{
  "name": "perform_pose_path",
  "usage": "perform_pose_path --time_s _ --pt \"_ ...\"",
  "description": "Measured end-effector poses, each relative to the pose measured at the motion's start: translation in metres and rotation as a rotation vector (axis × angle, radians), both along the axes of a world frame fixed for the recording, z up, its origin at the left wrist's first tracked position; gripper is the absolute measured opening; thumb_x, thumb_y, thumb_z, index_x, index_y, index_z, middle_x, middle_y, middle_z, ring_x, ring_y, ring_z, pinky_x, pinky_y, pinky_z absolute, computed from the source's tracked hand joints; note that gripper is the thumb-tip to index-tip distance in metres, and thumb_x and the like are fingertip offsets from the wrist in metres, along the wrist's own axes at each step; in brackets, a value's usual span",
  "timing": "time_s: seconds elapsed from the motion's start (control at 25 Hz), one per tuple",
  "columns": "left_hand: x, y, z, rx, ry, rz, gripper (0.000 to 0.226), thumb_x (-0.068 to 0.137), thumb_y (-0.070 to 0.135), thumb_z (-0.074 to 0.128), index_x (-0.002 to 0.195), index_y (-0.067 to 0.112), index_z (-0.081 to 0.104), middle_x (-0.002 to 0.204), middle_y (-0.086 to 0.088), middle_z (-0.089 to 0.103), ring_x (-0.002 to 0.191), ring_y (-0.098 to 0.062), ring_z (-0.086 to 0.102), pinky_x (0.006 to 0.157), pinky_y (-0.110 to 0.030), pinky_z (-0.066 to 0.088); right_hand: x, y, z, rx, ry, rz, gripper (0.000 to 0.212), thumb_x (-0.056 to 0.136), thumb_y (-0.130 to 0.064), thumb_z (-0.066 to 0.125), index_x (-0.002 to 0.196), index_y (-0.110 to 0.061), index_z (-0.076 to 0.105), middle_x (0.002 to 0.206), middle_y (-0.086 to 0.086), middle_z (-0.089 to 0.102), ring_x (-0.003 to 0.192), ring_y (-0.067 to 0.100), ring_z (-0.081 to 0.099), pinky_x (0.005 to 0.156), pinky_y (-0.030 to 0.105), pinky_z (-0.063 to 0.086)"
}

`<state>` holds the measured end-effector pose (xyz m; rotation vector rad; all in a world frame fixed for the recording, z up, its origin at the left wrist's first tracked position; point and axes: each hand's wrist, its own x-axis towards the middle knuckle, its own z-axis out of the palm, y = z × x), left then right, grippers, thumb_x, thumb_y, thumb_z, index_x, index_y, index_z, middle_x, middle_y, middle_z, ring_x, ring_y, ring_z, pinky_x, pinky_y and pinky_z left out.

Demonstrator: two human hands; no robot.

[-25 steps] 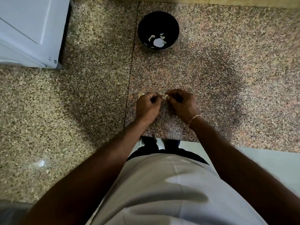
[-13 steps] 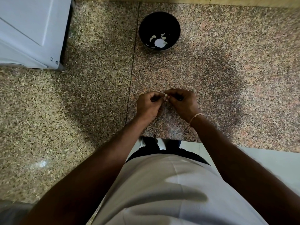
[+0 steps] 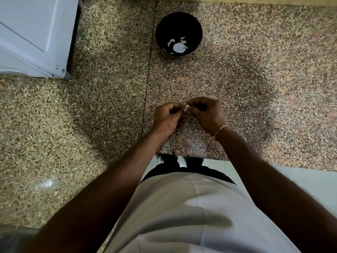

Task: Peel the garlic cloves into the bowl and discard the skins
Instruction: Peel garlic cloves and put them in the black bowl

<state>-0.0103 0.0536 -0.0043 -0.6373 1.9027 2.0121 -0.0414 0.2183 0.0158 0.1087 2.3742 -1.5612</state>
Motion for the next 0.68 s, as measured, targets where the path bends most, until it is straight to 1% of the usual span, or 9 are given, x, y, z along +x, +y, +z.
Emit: perform_pose_path --time_s 0.08,0.2,0.28,0.36,0.4,0.44,0.52,0.56,0.68 --pt "-0.0010 0.0000 0.0004 0.053 -0.039 0.005 0.006 0.093 0.016 0.080 0.098 0.012 0.077 0.099 -0.020 0.077 0.067 -0.020 0.070 0.051 -0.030 0.058 -0.0008 0.0004 0.0008 -0.004 -0.008 0.003 0.014 0.089 -0.007 0.075 0.102 -0.012 0.080 0.087 0.001 0.078 0.080 0.019 0.075 0.070 0.037 0.061" --pt "-0.0022 0.0004 0.0016 0.076 -0.063 0.021 0.008 0.093 0.014 0.079 0.099 0.012 0.076 0.098 -0.016 0.078 0.068 -0.019 0.071 0.050 -0.029 0.058 -0.0023 0.0005 0.0024 -0.005 -0.024 0.013 0.014 0.089 -0.007 0.075 0.101 -0.013 0.079 0.084 -0.001 0.077 0.073 0.013 0.071 0.065 0.036 0.059" --pt "-0.0023 0.0012 0.0029 0.086 -0.049 0.036 0.013 0.092 0.013 0.080 0.104 0.012 0.076 0.096 -0.013 0.078 0.067 -0.019 0.071 0.051 -0.031 0.059 -0.0036 0.0004 0.0034 0.020 -0.014 0.033 0.014 0.088 -0.007 0.075 0.099 -0.016 0.079 0.077 -0.002 0.075 0.064 0.012 0.064 0.055 0.032 0.052" --pt "-0.0027 0.0013 0.0036 0.074 -0.022 0.035 0.017 0.091 0.013 0.081 0.108 0.011 0.076 0.097 -0.013 0.079 0.068 -0.021 0.071 0.053 -0.032 0.060 -0.0047 0.0001 0.0036 0.037 0.000 0.046 0.014 0.087 -0.008 0.076 0.096 -0.018 0.079 0.072 -0.004 0.072 0.055 0.007 0.056 0.048 0.024 0.043" --pt "-0.0032 0.0013 0.0038 0.063 -0.014 0.031 0.017 0.091 0.012 0.081 0.108 0.010 0.077 0.096 -0.015 0.079 0.068 -0.022 0.071 0.054 -0.032 0.061 -0.0052 -0.0001 0.0042 0.040 0.002 0.047 0.014 0.087 -0.008 0.077 0.097 -0.017 0.078 0.073 -0.005 0.073 0.055 0.003 0.057 0.048 0.020 0.042" --pt "-0.0039 0.0014 0.0044 0.053 -0.011 0.029 0.014 0.092 0.011 0.080 0.106 0.009 0.077 0.095 -0.016 0.078 0.068 -0.023 0.071 0.054 -0.033 0.061 -0.0056 -0.0005 0.0047 0.039 0.003 0.042 0.015 0.086 -0.008 0.077 0.098 -0.016 0.077 0.077 -0.005 0.074 0.059 0.001 0.061 0.051 0.018 0.046" --pt "-0.0061 0.0008 0.0063 0.054 -0.020 0.037 0.010 0.092 0.010 0.079 0.102 0.008 0.077 0.094 -0.017 0.078 0.066 -0.022 0.071 0.053 -0.033 0.061 -0.0066 -0.0012 0.0048 0.027 0.003 0.015 0.018 0.086 -0.007 0.076 0.102 -0.014 0.073 0.086 -0.002 0.076 0.075 0.008 0.072 0.061 0.024 0.057" --pt "-0.0071 0.0005 0.0072 0.071 -0.030 0.045 0.010 0.092 0.010 0.079 0.102 0.008 0.078 0.094 -0.016 0.078 0.065 -0.021 0.071 0.052 -0.032 0.060 -0.0068 -0.0015 0.0046 0.013 -0.004 -0.002 0.019 0.087 -0.007 0.076 0.103 -0.014 0.071 0.087 -0.002 0.076 0.078 0.011 0.073 0.065 0.027 0.060" --pt "-0.0086 -0.0002 0.0099 0.157 -0.098 0.076 0.010 0.091 0.009 0.079 0.101 0.009 0.078 0.097 -0.016 0.079 0.067 -0.021 0.072 0.051 -0.030 0.059 -0.0072 -0.0018 0.0026 -0.063 -0.042 -0.037 0.018 0.088 -0.007 0.076 0.101 -0.017 0.069 0.078 -0.007 0.075 0.070 0.006 0.071 0.062 0.028 0.058"
